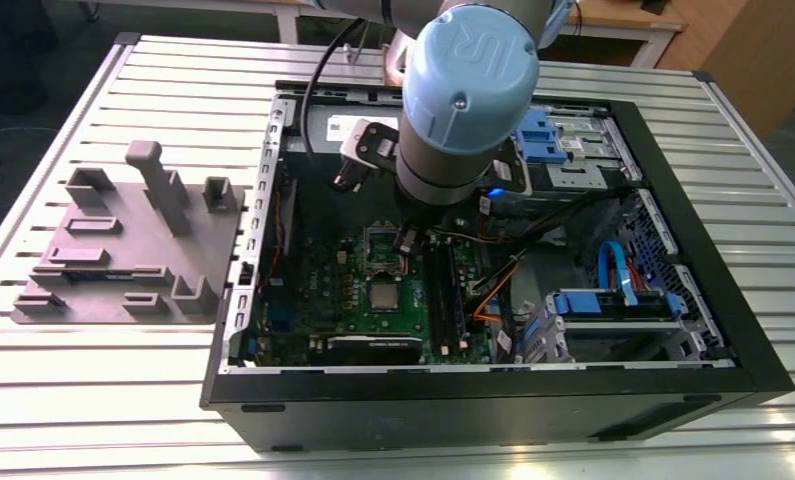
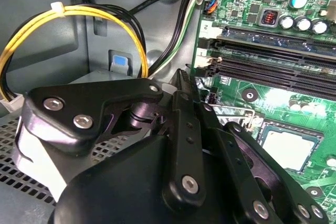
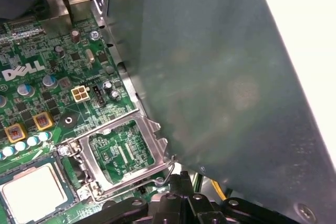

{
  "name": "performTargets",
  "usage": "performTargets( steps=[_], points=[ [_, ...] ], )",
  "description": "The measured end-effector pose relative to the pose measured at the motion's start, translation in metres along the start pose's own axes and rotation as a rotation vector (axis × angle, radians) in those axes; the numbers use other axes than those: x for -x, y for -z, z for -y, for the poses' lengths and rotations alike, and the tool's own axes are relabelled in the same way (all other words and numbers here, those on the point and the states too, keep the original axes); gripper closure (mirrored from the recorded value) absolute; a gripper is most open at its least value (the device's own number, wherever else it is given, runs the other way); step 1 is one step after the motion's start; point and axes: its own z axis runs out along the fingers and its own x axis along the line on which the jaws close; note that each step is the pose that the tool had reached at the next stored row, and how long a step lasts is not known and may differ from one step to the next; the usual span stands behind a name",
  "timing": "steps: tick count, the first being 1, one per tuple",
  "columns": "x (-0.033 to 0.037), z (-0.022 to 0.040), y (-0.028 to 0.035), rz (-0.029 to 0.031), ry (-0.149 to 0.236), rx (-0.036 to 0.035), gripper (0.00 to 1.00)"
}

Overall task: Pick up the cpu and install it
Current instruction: 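Close the cpu cover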

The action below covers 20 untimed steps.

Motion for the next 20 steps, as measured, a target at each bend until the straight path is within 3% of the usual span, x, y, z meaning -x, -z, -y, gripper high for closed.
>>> performTargets(
  steps=[7,20],
  points=[
    [0.0007,-0.0003,-0.0010,0.0038,-0.001,0.0011,0.90],
    [0.0001,-0.0004,-0.0028,0.0032,-0.008,0.0012,0.90]
  ],
)
